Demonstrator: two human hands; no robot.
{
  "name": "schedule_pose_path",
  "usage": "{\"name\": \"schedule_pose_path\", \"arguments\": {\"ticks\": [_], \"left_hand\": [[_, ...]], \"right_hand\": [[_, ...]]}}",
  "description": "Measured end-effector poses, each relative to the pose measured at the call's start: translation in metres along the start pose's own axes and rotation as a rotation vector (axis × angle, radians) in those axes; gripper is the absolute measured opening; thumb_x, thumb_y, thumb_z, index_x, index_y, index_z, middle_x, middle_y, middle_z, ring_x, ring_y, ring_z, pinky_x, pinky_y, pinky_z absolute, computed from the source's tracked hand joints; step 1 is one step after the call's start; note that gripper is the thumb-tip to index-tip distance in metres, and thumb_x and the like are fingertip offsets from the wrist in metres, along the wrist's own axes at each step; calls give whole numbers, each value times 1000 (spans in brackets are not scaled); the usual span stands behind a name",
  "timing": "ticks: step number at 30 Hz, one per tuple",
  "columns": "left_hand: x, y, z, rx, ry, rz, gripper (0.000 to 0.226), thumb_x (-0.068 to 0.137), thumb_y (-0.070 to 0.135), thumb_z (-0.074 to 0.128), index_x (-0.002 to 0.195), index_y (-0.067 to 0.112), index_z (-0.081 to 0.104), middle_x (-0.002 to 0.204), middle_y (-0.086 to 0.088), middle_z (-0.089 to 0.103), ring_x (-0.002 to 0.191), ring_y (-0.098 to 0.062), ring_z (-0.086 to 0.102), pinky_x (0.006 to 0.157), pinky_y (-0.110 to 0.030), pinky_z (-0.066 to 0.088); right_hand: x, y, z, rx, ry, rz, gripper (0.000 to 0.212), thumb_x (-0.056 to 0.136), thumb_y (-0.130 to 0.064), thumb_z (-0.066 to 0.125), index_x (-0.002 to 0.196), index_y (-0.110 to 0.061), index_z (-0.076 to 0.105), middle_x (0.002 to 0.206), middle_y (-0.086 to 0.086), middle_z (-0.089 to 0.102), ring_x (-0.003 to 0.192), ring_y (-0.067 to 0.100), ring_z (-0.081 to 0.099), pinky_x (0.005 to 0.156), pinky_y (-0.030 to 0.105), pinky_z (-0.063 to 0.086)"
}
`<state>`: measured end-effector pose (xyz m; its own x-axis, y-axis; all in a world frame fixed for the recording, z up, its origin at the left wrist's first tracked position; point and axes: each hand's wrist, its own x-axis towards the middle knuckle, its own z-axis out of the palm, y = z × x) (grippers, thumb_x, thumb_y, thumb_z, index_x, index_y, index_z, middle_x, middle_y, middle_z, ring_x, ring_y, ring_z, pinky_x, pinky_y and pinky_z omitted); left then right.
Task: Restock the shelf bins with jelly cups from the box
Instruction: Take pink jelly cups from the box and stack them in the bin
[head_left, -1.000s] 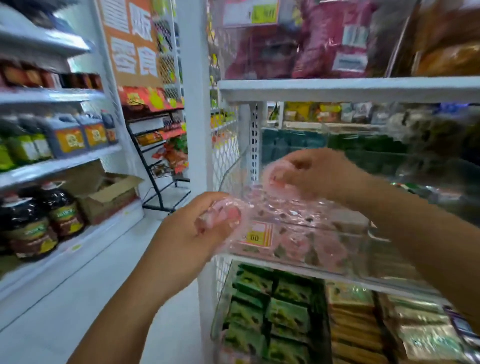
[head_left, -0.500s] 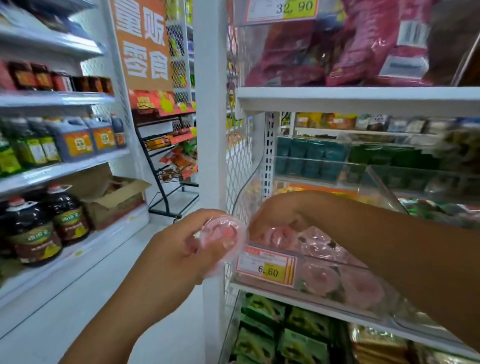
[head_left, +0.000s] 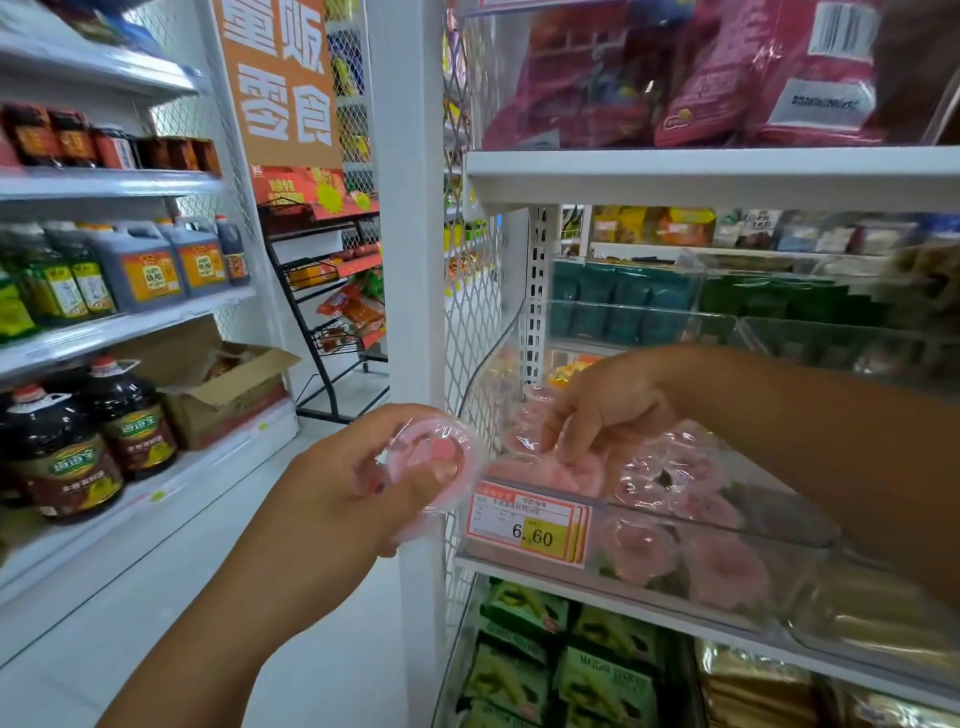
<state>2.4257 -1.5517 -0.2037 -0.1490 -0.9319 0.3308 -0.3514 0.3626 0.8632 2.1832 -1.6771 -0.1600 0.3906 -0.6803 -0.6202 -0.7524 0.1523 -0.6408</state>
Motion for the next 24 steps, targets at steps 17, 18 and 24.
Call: {"name": "schedule_pose_path", "arguments": {"ticks": [17,18,24], "left_hand": [[-6,2,1,10,-32,9,20,87,32,65,100,48,67,94,15,69,76,-18,63,56,-25,55],[-6,2,1,15,-31,8,20,87,32,65,100,48,67,95,15,69,76,-17,64,56,-26,55],[-3,5,3,39,-18,19,20,87,33,66,101,47,67,93,14,69,72,-14,64,56,-27,55]], "right_hand": [[-6,-15,43,-243,128,0,39,94,-16,58,133,-17,54,87,-3,62,78,14,58,70,35,49],[-4,-15,44,-252,144,6,40,93,-15,59,133,-17,54,86,-4,61,77,14,57,70,34,48],[-5,-8,43,-241,193,-44,41,91,-19,63,131,-24,57,87,-5,62,77,13,59,63,30,51]]}}
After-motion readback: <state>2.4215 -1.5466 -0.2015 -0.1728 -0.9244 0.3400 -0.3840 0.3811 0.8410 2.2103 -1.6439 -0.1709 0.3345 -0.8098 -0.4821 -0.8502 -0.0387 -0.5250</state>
